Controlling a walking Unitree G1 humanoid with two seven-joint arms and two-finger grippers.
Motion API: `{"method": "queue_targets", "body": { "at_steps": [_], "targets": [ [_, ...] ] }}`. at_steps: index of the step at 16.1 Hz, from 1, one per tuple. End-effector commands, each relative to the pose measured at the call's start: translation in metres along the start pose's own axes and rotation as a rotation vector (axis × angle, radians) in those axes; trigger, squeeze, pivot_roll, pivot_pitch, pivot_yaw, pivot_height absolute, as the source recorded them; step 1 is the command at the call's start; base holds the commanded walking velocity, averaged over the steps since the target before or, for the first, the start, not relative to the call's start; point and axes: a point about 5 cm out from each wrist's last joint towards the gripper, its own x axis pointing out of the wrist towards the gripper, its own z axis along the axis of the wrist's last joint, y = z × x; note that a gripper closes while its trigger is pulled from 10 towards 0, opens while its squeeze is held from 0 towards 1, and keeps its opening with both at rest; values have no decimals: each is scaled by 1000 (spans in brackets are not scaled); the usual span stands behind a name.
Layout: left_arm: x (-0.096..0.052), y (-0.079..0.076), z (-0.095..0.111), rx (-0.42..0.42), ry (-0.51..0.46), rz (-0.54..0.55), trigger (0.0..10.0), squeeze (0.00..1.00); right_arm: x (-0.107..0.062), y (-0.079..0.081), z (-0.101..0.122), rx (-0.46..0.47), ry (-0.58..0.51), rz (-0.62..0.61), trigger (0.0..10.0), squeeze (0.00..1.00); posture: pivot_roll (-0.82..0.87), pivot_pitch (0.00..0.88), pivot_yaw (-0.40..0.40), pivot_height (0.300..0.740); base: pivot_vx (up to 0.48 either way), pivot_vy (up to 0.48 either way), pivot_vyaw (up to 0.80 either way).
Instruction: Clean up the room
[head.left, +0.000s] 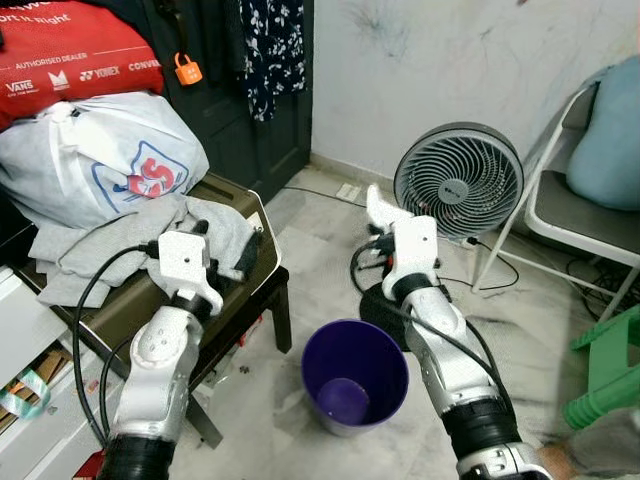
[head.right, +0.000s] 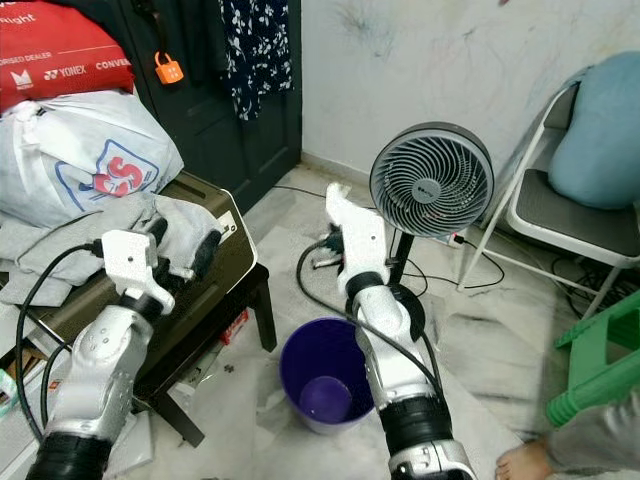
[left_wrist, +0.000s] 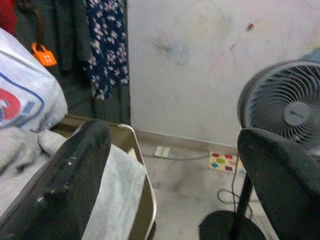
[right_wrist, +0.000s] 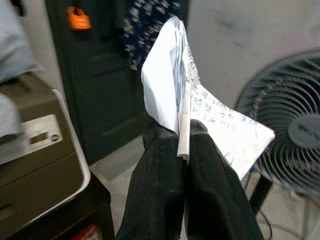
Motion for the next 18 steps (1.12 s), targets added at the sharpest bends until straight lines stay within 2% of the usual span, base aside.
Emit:
{"method": "queue_targets", "body": {
  "at_steps": [1, 2, 4, 8, 10, 11, 14, 16, 18],
  "targets": [
    [-4, -2, 0, -1, 10, -46, 10000, 0, -1, -5, -7, 37, 50, -59, 10000, 0, 22, 67, -16, 740, 0, 0, 0],
    [-10, -6, -1, -21, 18, -116, 10000, 0, -4, -6, -12, 62, 76, -91, 10000, 0, 21, 79, -16, 740, 0, 0, 0],
    [-23, -13, -7, -1, 63, -213, 10000, 0, -6, -5, -16, 51, 99, -105, 10000, 0, 27, 112, -18, 740, 0, 0, 0],
    [-48, -17, -9, 23, 128, -336, 10000, 0, -4, -10, -34, 90, 199, -185, 10000, 0, 70, 162, 16, 740, 0, 0, 0],
    [-54, -11, 0, 57, 111, -330, 10000, 0, -7, -23, -52, 100, 307, -294, 10000, 0, 141, 193, 13, 740, 0, 0, 0],
    [-57, -8, 8, 101, 113, -361, 10000, 0, -9, -28, -61, 112, 365, -333, 10000, 0, 172, 208, 10, 740, 0, 0, 0],
    [-70, 1, 16, 117, 132, -338, 10000, 0, -7, -21, -71, 123, 420, -315, 10000, 0, 211, 248, 38, 740, 0, 0, 0],
    [-79, -2, 18, 147, 149, -342, 10000, 0, -6, -14, -80, 101, 469, -256, 10000, 0, 234, 272, 74, 740, 0, 0, 0],
    [-85, -5, 22, 163, 157, -357, 10000, 0, -6, -9, -85, 125, 501, -244, 10000, 0, 262, 289, 101, 740, 0, 0, 0]
  ]
}}
